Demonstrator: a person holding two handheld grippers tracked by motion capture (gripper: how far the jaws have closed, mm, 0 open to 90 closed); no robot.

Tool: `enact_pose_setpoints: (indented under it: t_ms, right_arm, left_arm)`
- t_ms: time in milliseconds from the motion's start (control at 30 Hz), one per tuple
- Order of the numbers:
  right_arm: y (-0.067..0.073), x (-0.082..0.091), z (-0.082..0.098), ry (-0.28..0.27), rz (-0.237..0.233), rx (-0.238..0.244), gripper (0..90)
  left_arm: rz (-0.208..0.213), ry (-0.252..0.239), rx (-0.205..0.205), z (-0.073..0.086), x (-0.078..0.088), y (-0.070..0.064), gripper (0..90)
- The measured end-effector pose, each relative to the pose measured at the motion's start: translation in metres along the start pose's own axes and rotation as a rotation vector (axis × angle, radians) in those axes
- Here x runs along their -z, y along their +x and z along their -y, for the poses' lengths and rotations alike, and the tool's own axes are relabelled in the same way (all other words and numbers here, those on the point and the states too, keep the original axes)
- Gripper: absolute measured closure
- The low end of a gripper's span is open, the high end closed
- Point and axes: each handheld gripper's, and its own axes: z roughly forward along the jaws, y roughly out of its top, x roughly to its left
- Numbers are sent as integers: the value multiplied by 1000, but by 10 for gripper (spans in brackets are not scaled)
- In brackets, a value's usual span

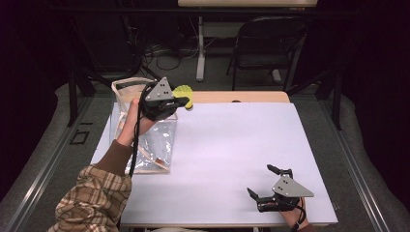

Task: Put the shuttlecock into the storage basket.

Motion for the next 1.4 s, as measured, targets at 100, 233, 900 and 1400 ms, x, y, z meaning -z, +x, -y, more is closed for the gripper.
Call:
enact_pose_setpoints:
  t_ms: [100, 233, 900, 1400]
  right_arm:
    - [0, 0, 0, 0, 0, 0, 11]
    - [0, 0, 0, -1, 0, 1, 11]
    - [0, 0, 0, -1, -2, -3, 11]
    - [0, -1, 0, 3, -2, -2, 11]
  left_arm:
    - [-10, -1, -2, 0, 2, 2, 896]
    - [-20, -5, 3, 0, 4, 5, 896]
    - [-86, -31, 10, -3, 24, 18, 896]
    - [-145, -51, 39, 1, 40, 33, 896]
